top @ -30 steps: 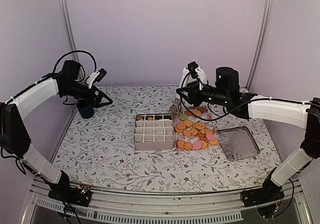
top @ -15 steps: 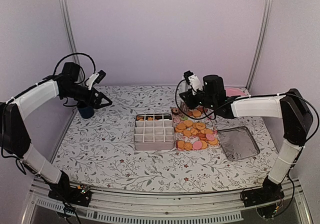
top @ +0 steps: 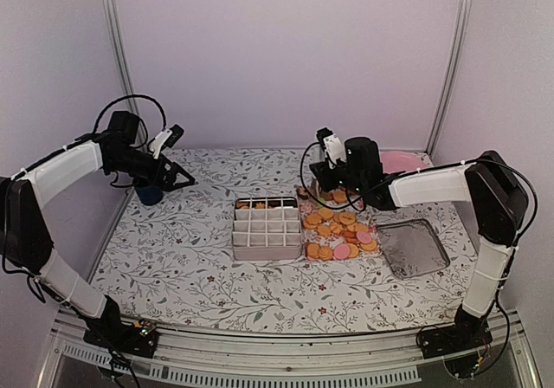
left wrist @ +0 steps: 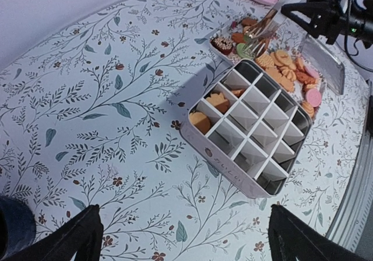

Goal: Pack the cookies
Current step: Pick up the fake cookies from the plate.

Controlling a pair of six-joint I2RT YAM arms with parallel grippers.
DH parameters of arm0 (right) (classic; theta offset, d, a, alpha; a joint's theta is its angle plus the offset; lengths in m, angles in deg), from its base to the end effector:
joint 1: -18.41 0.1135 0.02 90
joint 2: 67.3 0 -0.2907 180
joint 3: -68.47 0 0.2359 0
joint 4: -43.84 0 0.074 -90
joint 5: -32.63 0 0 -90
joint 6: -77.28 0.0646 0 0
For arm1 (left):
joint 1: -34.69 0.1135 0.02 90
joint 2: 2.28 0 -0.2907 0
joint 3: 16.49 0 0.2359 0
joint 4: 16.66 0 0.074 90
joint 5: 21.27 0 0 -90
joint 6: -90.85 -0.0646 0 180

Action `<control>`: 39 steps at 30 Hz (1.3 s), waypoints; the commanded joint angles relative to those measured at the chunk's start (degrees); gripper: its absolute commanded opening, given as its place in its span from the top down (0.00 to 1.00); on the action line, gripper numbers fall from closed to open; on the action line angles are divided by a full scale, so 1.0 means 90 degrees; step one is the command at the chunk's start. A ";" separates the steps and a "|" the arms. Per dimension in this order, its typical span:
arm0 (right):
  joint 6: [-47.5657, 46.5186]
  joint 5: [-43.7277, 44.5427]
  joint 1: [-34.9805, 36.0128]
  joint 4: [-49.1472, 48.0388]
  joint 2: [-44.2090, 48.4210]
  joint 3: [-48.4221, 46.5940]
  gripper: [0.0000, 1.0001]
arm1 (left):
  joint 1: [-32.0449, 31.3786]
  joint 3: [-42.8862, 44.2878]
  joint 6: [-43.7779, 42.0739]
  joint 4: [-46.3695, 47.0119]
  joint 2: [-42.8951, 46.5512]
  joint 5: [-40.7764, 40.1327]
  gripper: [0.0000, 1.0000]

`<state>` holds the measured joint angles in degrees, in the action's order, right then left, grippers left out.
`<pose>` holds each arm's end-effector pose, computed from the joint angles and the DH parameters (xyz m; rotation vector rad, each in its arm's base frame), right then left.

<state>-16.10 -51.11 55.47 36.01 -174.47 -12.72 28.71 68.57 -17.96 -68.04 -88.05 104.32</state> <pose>0.3627 0.2651 0.2449 -0.5845 1.8043 0.2986 0.3066 -0.0699 0.3007 0.7556 2.2342 -0.6578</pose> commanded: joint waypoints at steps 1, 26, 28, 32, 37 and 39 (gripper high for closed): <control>0.0097 0.0191 -0.0013 -0.0520 -0.0083 -0.0067 0.60 | 0.0030 -0.0068 -0.0020 0.0174 0.0203 0.0147 0.01; 0.0342 0.0208 -0.0016 -0.0617 -0.0008 0.0695 0.57 | 0.0029 -0.0148 -0.0060 0.0234 0.0314 0.0224 0.01; 0.0346 0.0323 -0.0010 -0.0625 0.0078 0.0846 0.57 | 0.0032 -0.0148 -0.0070 0.0241 0.0319 0.0247 0.01; 0.0319 0.0553 0.0030 -0.0609 0.0204 0.1059 0.55 | 0.0038 -0.0177 -0.0046 0.0277 0.0310 0.0293 0.01; 0.0229 0.0679 0.0141 -0.0546 0.0211 0.1124 0.53 | 0.0031 -0.0141 -0.0033 0.0289 0.0295 0.0327 0.01; 0.0257 0.0625 0.0141 -0.0545 0.0201 0.1121 0.53 | 0.0034 -0.0129 -0.0020 0.0292 0.0292 0.0333 0.01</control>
<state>-13.70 -46.54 56.08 28.08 -173.20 -4.13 28.71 67.61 -17.98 -66.56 -86.28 106.03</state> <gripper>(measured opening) 0.474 0.993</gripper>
